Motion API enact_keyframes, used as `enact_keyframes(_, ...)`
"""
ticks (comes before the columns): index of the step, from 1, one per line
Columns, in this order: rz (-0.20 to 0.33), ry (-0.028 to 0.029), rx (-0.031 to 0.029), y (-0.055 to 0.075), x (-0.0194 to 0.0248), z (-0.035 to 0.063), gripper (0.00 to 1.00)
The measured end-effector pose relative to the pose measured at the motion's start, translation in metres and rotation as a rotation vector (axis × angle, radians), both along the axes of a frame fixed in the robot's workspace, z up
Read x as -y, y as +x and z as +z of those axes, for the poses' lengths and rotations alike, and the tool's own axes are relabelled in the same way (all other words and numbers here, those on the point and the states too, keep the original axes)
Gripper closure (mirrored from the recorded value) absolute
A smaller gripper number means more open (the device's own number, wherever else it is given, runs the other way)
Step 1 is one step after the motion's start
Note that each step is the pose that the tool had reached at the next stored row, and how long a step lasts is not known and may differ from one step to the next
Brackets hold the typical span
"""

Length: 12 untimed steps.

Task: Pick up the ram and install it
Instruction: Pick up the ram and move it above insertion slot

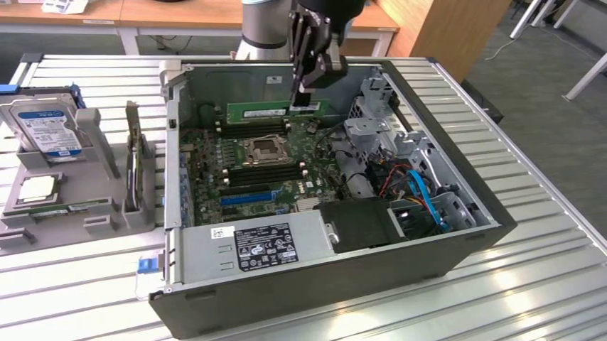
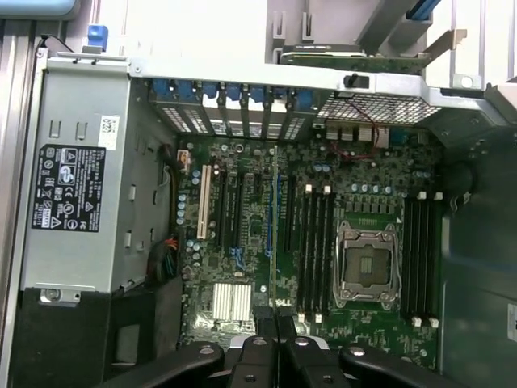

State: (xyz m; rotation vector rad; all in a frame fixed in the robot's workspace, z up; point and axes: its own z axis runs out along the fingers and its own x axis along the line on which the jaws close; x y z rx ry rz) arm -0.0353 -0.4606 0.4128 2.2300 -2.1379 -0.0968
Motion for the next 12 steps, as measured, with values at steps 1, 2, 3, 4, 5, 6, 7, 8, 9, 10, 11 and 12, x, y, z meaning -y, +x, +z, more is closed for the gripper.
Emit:
enact_keyframes(1,0.000,0.0000,0.0000,0.000,-0.0025,-0.0001,0.89)
enact_keyframes(2,-0.001,0.0001,0.0000,0.000,-0.0048,-0.0002,0.89)
enact_keyframes(3,-0.001,0.0001,0.0001,0.000,-0.0076,-0.0004,0.89)
enact_keyframes(4,-0.002,0.0000,0.0000,0.000,-0.0101,-0.0004,0.89)
enact_keyframes(5,-0.002,0.0000,0.0000,0.000,-0.0124,-0.0005,0.89)
enact_keyframes(6,-0.002,-0.0001,0.0000,0.000,-0.0148,-0.0006,0.89)
enact_keyframes(7,-0.003,0.0001,0.0001,0.000,-0.0171,-0.0008,0.89)
enact_keyframes(8,-0.003,0.0000,0.0001,0.000,-0.0195,-0.0009,0.89)
enact_keyframes(9,-0.003,0.0001,0.0001,0.000,-0.0218,-0.0010,0.89)
enact_keyframes(10,-0.003,0.0000,0.0000,0.000,-0.0241,-0.0010,0.89)
enact_keyframes(11,-0.004,0.0000,0.0000,0.000,-0.0265,-0.0011,0.89)
enact_keyframes(12,-0.004,-0.0001,0.0000,0.000,-0.0287,-0.0012,0.89)
